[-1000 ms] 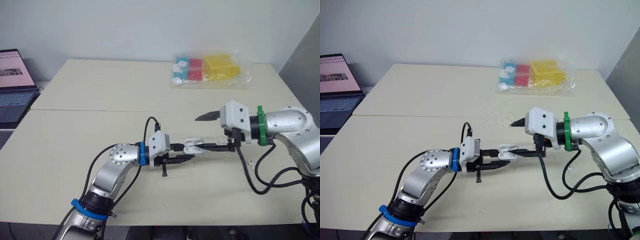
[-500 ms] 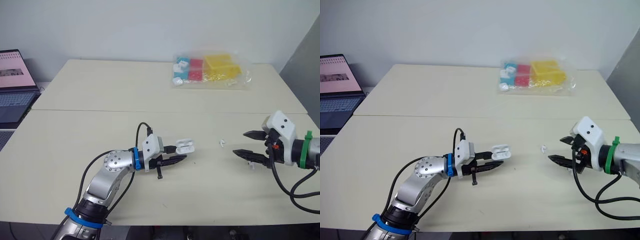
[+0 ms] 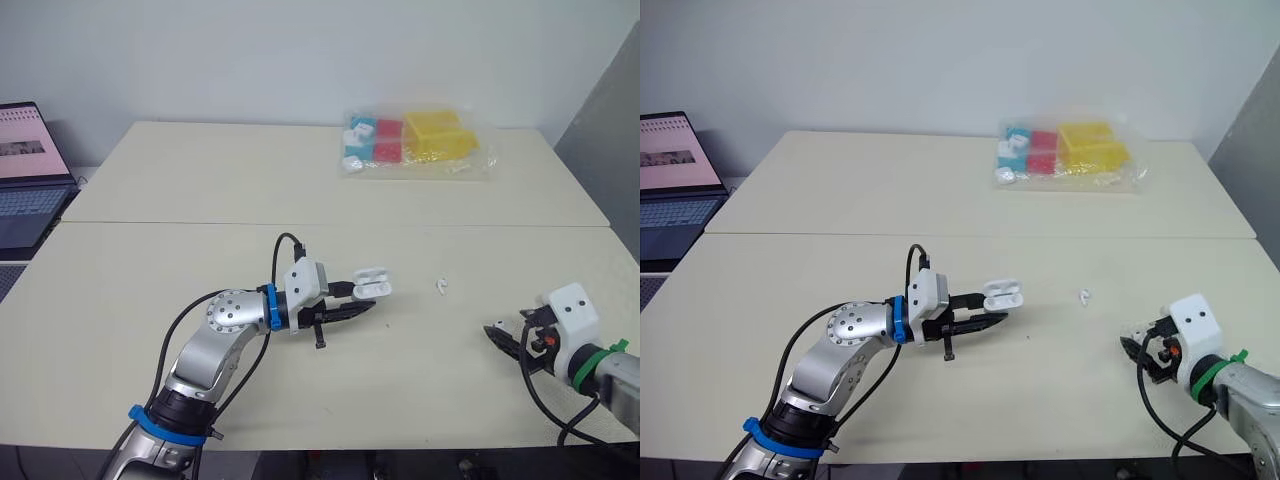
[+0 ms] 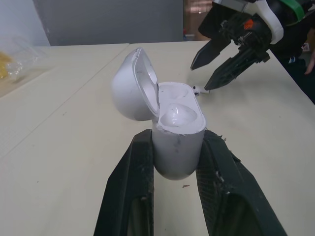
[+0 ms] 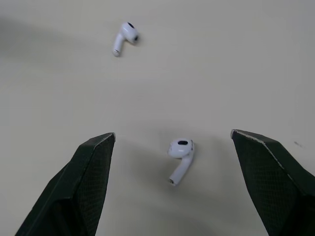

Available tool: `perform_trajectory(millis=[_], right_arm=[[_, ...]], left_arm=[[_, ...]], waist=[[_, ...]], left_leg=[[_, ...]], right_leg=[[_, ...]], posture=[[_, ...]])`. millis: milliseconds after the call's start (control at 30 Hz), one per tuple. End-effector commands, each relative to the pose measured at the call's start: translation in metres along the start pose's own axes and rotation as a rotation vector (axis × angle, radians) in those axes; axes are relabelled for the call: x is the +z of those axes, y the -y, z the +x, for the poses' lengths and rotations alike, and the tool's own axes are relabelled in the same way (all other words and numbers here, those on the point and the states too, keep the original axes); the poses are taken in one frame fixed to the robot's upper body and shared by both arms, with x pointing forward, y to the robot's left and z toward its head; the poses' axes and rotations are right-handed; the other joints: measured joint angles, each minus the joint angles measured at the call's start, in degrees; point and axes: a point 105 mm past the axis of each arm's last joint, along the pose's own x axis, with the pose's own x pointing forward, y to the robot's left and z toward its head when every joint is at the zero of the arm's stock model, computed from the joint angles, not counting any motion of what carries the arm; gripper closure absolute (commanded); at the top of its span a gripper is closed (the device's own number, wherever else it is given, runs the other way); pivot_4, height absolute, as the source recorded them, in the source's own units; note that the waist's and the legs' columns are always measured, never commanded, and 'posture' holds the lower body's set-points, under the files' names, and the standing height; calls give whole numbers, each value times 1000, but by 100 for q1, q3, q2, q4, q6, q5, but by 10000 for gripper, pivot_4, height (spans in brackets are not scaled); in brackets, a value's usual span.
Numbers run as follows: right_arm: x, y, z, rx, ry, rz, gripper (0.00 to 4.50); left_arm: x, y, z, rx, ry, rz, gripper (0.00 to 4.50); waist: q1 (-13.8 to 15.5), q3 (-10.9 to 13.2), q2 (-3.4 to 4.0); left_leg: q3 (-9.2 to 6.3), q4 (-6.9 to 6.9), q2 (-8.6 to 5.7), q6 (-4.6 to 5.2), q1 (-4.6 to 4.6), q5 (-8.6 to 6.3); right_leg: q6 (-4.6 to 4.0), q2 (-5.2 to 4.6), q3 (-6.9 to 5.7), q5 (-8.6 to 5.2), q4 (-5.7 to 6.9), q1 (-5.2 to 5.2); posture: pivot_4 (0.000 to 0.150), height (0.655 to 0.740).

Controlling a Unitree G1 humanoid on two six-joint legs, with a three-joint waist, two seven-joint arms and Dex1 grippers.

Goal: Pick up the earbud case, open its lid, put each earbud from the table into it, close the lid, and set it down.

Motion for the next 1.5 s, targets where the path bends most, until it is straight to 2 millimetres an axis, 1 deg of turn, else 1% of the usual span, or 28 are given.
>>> perform_trajectory(millis=[33,133,367,500,633,833,867,1000,1033,1100,1133,1167,1200,1233,1300,1367,1400,1500], right_arm=[[3,4,3,-24,31,-22,5597],[-6,9,11,-29,11,-22,5597],[-15,10,15,-20,-2,32,5597],[-16,8,18,-13,-6,22,5597],[-16,8,19,-14,-8,44,18740],[-19,12,16,-25,-25,30,40257],[-19,12,14,-17,-29,25,40868],[-13,10,7,44,-28,-7,40846],[-6,5,5,121,-34,-106,40846],[0,-2,1,224,-55,-231,40846],[6,-8,-3,308,-65,-338,40846],[10,-10,-5,358,-72,-402,40846],[13,-13,-7,431,-88,-507,40846],[12,-13,-10,508,-129,-607,40846],[9,-10,-12,586,-179,-700,40846],[5,-4,-12,645,-248,-811,40846],[4,3,-11,674,-305,-893,40846],[5,18,-7,723,-416,-1041,40846]], left_arm=[[11,2,2,-13,36,21,37145],[12,-1,2,5,43,-8,37145],[11,-2,1,11,35,-5,37145],[11,0,3,5,31,-5,37146],[11,0,3,6,32,-3,37145],[7,1,4,11,29,-11,37145],[6,2,4,10,27,-12,37146],[3,4,3,10,23,-12,37145],[2,4,3,8,21,-11,37146],[2,6,2,5,19,-11,37145],[1,6,2,4,18,-9,37145],[1,6,2,4,17,-8,37146],[1,7,2,3,15,-6,37145],[0,7,1,5,13,-5,37145],[0,7,1,7,12,-5,37146],[0,8,1,7,8,0,37145],[-1,8,0,14,5,1,37145],[-1,9,-2,25,-1,1,37145]], waist=[[0,0,0],[4,0,0],[4,-1,-1],[3,-1,-1],[7,-1,-1],[13,-1,-1],[13,-1,-1],[14,-1,-1],[14,1,2],[11,2,10],[1,4,7],[-2,4,7],[-4,5,6],[-11,5,7],[-2,7,4],[6,8,1],[2,8,3],[-22,12,6]], left_leg=[[0,0,0,0,-1,0],[-1,1,0,0,-1,0],[-3,0,0,0,1,0],[-3,1,0,0,8,0],[-5,0,0,0,22,0],[-5,0,-1,0,22,0],[-5,0,-1,0,21,0],[-5,-2,-2,0,21,0],[-6,-3,-1,1,19,0],[-3,-3,-6,1,19,0],[-2,-3,-6,1,22,0],[-1,-2,-3,1,26,-1],[-4,-5,-3,1,27,-1],[-4,-4,-1,1,30,-1],[-2,-10,-1,1,42,-1],[-1,-11,1,1,43,-1],[1,-11,2,1,43,-1],[1,-13,0,1,46,-1]], right_leg=[[0,0,0,0,0,0],[0,0,-1,0,-1,1],[0,1,-2,0,-1,3],[0,0,-2,0,-1,11],[0,0,-3,0,-2,25],[0,-2,-3,0,-8,29],[0,-2,-4,0,-9,29],[0,-4,-5,0,-14,30],[0,-3,-8,0,-16,30],[0,-5,-3,0,-15,28],[1,-5,-3,0,-15,29],[1,-4,-4,0,-14,31],[1,-3,-6,0,-17,33],[0,0,-10,0,-17,37],[-1,1,-12,-2,-20,44],[-7,3,-21,-5,-25,48],[-8,3,-20,-6,-25,48],[-8,-1,-7,-6,-28,46]], posture=[[1500,7378],[1500,7378],[1500,7378],[1500,7378],[1500,7378],[1500,7378],[1500,7378],[1500,7378],[1500,7378],[1500,7378],[1500,7378],[1500,7378],[1500,7378],[1500,7378],[1500,7378],[1500,7378],[1500,7378],[1500,7378]])
